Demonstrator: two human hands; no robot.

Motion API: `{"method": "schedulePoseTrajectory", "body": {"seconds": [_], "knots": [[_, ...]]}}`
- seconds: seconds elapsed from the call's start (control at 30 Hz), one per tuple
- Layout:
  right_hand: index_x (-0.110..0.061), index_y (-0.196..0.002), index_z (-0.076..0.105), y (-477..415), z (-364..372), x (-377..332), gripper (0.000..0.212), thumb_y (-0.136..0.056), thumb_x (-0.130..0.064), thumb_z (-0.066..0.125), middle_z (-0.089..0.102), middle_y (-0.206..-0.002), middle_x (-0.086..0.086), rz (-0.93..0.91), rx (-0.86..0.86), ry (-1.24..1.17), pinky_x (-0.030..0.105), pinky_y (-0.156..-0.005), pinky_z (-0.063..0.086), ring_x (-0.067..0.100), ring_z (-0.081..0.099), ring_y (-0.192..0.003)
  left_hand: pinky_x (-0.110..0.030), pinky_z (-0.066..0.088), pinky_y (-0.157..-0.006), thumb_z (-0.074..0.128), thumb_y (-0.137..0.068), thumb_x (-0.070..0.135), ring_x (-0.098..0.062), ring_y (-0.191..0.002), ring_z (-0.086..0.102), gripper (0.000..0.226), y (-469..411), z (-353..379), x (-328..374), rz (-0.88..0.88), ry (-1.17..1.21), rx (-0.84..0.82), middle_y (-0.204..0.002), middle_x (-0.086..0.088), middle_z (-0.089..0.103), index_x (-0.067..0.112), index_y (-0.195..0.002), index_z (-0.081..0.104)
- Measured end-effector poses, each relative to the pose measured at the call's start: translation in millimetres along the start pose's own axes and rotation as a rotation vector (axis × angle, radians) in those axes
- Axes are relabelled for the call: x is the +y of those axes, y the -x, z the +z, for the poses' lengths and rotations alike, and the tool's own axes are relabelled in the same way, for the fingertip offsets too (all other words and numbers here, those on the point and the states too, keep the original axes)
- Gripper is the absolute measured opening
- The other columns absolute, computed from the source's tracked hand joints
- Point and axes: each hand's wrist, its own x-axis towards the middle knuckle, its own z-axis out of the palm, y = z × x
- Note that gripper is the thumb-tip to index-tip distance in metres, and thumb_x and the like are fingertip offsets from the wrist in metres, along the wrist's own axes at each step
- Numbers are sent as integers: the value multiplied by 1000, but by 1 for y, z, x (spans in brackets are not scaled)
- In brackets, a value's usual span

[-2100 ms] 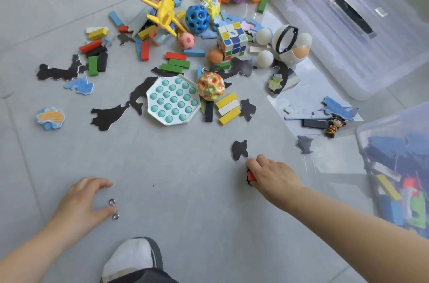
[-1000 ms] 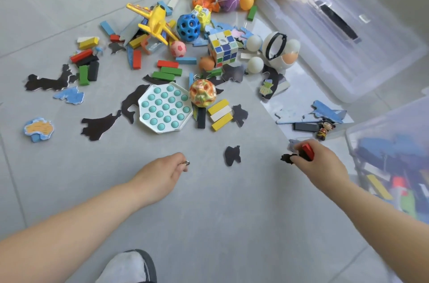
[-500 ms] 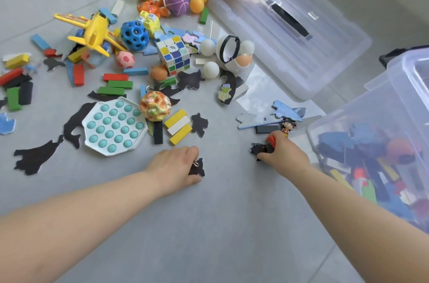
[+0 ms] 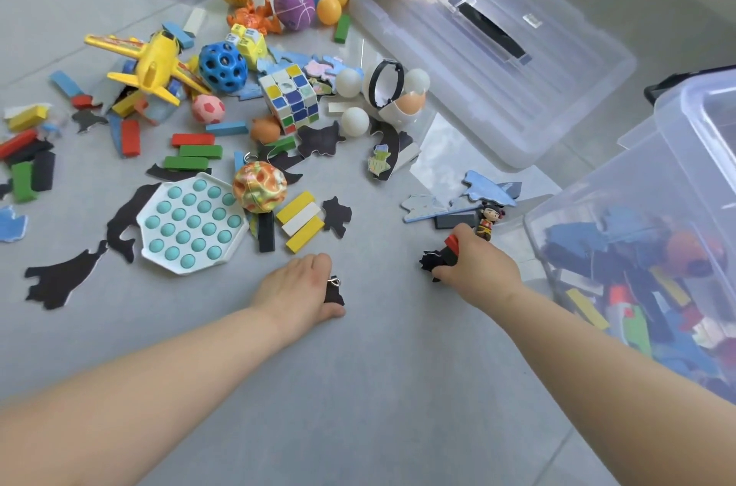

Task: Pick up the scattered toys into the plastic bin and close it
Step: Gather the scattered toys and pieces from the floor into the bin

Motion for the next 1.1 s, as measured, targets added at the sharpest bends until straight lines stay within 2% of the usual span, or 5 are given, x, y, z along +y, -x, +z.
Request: {"method": "schedulePoseTrajectory", "body": {"seconds": [0.2, 0.4, 0.63, 0.83, 1.1], "knots": [[-17, -90, 38, 20, -4, 4, 21, -84, -20, 58, 49, -78, -4, -18, -27, -205, 25, -59, 35, 24, 48, -76, -30, 38, -85, 42, -91, 46, -19, -116, 45, 43, 7, 6, -3, 46, -79, 103, -116, -4, 46, 9, -112, 39], [-23, -70, 36, 47, -31, 9, 30, -81, -14, 61, 48, -63, -4, -47, 77, -404, 26, -56, 38, 14, 44, -51, -27, 30, -66, 38, -95, 37, -29, -104, 57, 32, 4, 1, -6, 12, 0, 74, -114, -10, 60, 14, -93, 17], [-22, -67, 38, 73, -64, 20, 32, -80, -8, 63, 46, -63, -2, -20, 119, -533, 22, -47, 37, 15, 43, -49, -26, 32, -67, 41, -95, 32, -29, -99, 56, 16, 8, -9, -9, -11, 277, 42, -101, -11, 61, 21, -93, 30], [-28, -69, 44, 118, -132, 18, 30, -77, -12, 68, 50, -64, -6, -196, 501, -592, 21, -55, 43, 8, 47, -50, -28, 35, -58, 52, -89, 34, -27, -76, 51, 23, 20, -85, 43, 153, 447, 304, -78, -5, 59, 15, -102, 54], [-12, -84, 47, 125, -165, 122, 18, -82, -9, 64, 51, -77, 10, 248, 622, -719, 23, -46, 35, 20, 43, -53, -26, 29, -65, 51, -87, 44, -24, -77, 45, 39, 16, -168, 196, 604, 369, 670, -76, 2, 53, 12, -108, 56]]}}
